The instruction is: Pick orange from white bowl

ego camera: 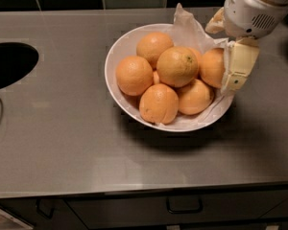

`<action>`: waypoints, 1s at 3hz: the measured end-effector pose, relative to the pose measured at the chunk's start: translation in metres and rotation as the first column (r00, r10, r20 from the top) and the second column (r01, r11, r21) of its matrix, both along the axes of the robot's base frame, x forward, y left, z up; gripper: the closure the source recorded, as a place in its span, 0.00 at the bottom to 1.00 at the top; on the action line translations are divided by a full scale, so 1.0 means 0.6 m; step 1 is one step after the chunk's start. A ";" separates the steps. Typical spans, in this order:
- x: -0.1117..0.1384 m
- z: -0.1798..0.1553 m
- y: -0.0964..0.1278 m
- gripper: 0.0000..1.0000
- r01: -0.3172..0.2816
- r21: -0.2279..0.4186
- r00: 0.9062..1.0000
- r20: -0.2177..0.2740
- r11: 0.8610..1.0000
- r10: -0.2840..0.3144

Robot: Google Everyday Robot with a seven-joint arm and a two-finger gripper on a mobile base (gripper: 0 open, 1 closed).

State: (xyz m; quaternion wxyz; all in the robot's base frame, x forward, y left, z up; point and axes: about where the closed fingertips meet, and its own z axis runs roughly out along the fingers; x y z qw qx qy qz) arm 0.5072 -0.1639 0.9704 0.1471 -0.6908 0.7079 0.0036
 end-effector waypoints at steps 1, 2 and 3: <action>0.000 0.000 0.000 0.06 0.000 0.000 1.000 0.000 1.000 0.000; 0.004 -0.006 -0.005 0.06 0.004 -0.002 1.000 -0.010 1.000 -0.004; 0.016 -0.016 -0.010 0.07 0.005 0.016 1.000 -0.025 1.000 -0.004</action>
Offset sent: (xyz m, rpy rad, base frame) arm -0.0060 -0.0122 -0.0116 -0.0215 0.0721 -0.0039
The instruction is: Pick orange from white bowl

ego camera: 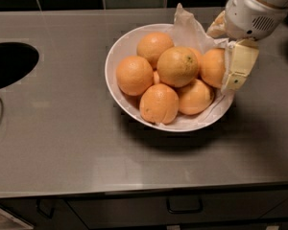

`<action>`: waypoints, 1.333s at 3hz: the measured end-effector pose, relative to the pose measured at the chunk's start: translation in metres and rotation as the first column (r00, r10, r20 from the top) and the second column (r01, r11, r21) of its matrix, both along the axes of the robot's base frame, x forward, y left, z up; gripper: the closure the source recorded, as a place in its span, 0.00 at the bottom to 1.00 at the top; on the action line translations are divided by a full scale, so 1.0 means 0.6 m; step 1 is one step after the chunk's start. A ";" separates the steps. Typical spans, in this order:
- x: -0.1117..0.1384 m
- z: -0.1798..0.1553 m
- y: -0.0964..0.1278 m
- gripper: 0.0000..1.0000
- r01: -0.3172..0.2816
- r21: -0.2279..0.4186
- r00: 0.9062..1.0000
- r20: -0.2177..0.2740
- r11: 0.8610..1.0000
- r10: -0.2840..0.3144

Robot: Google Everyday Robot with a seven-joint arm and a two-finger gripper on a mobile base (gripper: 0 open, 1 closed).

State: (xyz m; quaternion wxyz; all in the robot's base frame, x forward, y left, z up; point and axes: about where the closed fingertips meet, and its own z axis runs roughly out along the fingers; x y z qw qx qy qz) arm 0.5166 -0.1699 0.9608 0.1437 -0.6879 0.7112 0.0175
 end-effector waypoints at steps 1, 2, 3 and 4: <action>0.010 -0.011 -0.004 0.08 0.002 0.013 1.000 -0.012 1.000 -0.001; 0.013 -0.016 -0.005 0.09 0.003 0.016 1.000 -0.017 1.000 -0.002; 0.007 -0.031 -0.012 0.09 0.015 0.019 0.999 -0.034 1.000 -0.015; 0.002 -0.036 -0.016 0.09 0.022 0.021 0.999 -0.040 1.000 -0.022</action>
Offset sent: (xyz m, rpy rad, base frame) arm -0.0002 -0.0106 -0.0213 0.0092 0.0814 0.0007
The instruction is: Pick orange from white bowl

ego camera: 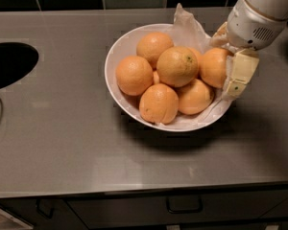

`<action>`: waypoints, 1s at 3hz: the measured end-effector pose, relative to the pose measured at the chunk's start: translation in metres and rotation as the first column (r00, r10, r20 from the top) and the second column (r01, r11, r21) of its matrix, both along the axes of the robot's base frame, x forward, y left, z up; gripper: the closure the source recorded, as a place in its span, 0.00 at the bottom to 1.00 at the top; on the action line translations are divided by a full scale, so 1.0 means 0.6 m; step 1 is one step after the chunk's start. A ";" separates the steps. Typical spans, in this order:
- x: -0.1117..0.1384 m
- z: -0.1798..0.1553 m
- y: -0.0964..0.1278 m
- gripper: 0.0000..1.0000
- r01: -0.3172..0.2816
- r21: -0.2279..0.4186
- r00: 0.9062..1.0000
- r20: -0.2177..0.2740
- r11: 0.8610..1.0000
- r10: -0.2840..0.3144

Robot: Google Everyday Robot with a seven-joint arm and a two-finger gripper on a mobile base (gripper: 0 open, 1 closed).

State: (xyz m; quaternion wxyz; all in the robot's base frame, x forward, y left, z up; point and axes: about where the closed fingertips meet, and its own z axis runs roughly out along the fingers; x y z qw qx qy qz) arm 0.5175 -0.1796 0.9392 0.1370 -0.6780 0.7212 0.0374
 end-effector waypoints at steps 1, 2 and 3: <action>0.002 -0.004 0.002 0.09 -0.004 0.001 1.000 -0.005 1.000 0.004; 0.002 -0.004 0.002 0.09 -0.004 0.001 1.000 -0.005 1.000 0.004; 0.012 -0.010 0.009 0.09 -0.017 -0.001 1.000 -0.011 1.000 0.017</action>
Offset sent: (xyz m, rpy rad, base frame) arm -0.0071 -0.0016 -0.0082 -0.0119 0.0531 0.0154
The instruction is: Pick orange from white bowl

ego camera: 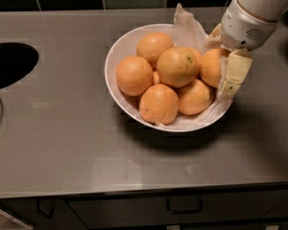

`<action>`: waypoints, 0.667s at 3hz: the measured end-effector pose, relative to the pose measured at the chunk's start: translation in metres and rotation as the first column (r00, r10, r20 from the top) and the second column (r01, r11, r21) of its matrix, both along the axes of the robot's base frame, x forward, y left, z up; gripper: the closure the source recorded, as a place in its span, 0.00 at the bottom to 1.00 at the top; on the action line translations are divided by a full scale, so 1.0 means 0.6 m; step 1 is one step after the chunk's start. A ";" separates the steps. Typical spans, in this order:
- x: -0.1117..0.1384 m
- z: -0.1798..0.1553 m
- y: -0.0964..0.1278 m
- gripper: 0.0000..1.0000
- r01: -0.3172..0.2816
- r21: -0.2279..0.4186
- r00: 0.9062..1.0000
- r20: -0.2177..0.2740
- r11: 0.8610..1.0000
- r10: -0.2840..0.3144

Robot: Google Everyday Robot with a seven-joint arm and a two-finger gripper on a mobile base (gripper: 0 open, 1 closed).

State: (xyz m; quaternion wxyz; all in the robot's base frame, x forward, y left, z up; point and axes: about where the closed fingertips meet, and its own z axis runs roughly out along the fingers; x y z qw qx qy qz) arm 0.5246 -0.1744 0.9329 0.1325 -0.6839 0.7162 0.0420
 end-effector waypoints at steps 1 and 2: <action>0.001 -0.001 0.000 0.09 0.000 0.000 1.000 -0.001 1.000 0.000; 0.004 -0.007 0.003 0.17 -0.004 -0.002 1.000 -0.009 1.000 0.004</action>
Offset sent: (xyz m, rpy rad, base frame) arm -0.0069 -0.0030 -0.0091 -0.0179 0.0582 0.0124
